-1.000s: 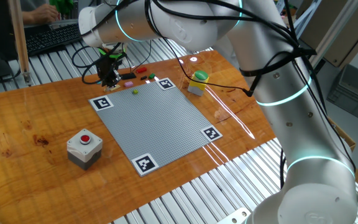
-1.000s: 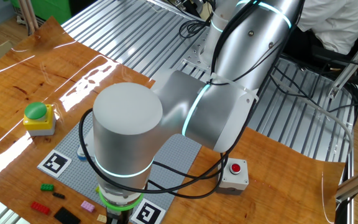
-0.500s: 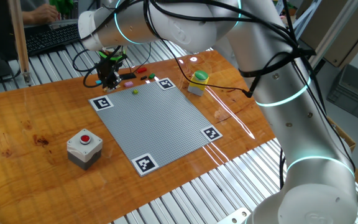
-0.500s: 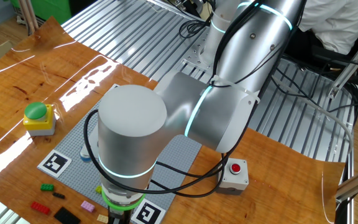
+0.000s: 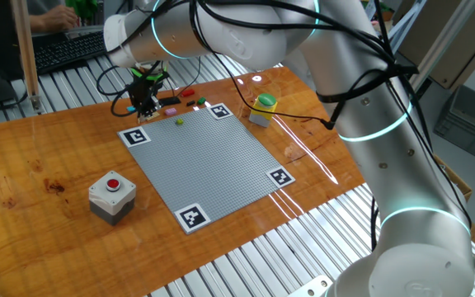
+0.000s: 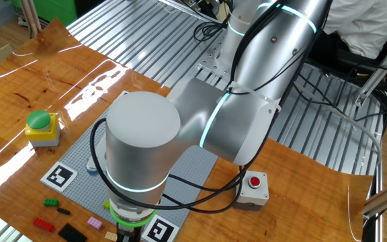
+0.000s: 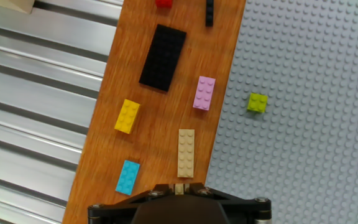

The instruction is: Build with small Lego blocks

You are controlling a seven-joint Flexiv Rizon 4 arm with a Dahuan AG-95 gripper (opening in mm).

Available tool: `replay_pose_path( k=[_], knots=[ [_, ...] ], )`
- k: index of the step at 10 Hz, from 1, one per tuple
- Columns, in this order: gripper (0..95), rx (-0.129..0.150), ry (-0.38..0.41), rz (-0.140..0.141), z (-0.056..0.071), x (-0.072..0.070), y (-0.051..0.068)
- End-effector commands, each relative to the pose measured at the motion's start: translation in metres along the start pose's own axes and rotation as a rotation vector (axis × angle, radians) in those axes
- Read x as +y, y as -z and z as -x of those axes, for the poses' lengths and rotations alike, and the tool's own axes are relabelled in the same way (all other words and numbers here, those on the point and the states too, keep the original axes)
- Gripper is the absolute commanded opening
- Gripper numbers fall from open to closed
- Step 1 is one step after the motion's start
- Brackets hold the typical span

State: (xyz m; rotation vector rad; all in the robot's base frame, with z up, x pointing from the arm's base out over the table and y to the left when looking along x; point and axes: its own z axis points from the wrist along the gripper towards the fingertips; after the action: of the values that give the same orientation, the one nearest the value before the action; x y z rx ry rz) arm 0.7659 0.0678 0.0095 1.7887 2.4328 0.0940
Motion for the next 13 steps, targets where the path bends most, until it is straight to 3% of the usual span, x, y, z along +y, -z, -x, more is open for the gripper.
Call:
replay_pose_path(
  k=[1,4,6,8,9,11,12,13],
  knots=[
    [0.0,0.001,0.012,-0.001,0.000,0.000,0.000],
    [0.0,0.023,0.083,-0.015,-0.001,0.001,0.008],
    [0.0,0.036,0.212,-0.031,-0.001,0.001,0.017],
    [0.0,0.069,0.479,-0.036,-0.001,-0.004,0.027],
    [0.0,0.109,0.587,-0.017,0.000,-0.007,0.030],
    [0.0,0.136,0.742,0.000,0.006,-0.013,0.031],
    [0.0,0.133,0.843,0.005,0.008,-0.017,0.029],
    [0.0,0.131,0.881,0.009,0.009,-0.020,0.028]
  ],
)
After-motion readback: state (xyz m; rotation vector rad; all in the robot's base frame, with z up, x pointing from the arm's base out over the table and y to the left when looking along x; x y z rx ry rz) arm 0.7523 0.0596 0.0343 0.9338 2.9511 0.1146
